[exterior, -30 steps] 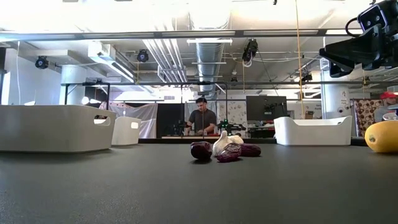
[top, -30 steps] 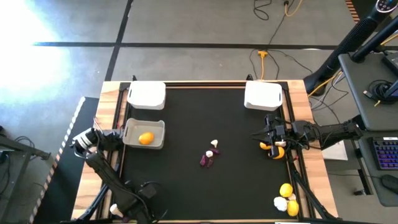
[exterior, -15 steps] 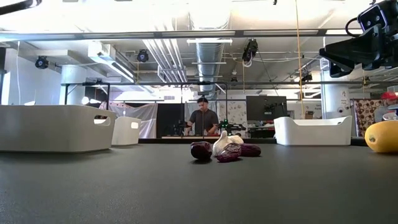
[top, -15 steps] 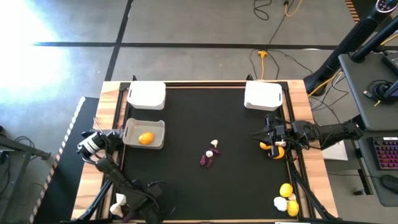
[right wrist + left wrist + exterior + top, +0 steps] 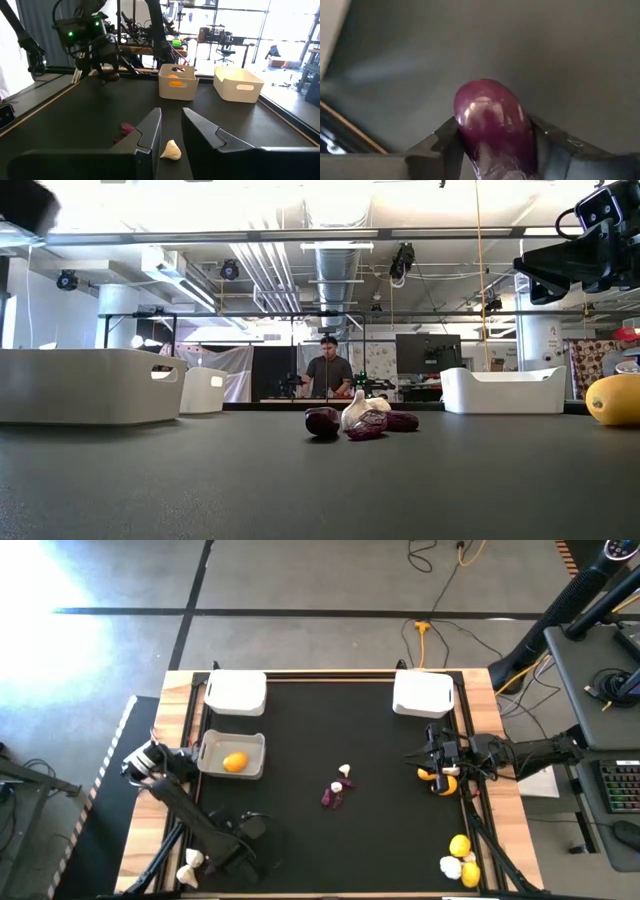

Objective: Sort produce into baskets
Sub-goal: Put the eggplant into the left white bin

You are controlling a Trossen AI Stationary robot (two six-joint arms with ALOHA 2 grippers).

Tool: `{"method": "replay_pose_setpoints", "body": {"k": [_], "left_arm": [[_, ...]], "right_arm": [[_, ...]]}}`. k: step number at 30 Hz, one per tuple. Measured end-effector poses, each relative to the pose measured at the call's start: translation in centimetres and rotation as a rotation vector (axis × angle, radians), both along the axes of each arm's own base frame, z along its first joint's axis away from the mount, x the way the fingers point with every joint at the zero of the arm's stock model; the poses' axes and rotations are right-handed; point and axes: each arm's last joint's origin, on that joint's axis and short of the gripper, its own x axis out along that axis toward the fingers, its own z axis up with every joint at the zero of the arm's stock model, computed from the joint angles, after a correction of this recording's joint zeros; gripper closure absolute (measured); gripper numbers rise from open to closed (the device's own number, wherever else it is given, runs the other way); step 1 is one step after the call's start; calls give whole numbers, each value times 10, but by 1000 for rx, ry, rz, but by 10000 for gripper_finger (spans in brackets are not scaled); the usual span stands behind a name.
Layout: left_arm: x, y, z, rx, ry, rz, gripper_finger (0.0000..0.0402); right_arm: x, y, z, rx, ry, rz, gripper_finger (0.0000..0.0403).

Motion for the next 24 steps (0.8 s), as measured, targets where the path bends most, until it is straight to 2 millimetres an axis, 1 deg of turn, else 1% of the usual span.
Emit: {"method": "replay_pose_setpoints", "body": {"k": [2,4,7,10,12,14,17,20,24], "left_arm": [[7,8,8,14,-33,-16,225],[15,23,17,35,-20,-26,224],[31,57,34,110,40,-45,228],[48,96,54,188,82,-88,229],[60,124,66,248,96,-121,229],[71,154,73,301,109,-142,229],[79,203,79,343,147,-132,229],[78,256,82,401,203,-68,229],[64,323,87,506,276,70,229]], "right_arm": [[0,0,0,1,0,0,335],[0,0,0,0,0,0,335],[0,0,0,1,1,0,335],[0,0,0,0,0,0,335],[0,0,0,1,0,0,335],[0,0,0,0,0,1,335],[0,0,0,1,0,0,335],[0,0,0,1,0,0,335],[0,0,0,0,0,1,335]]}}
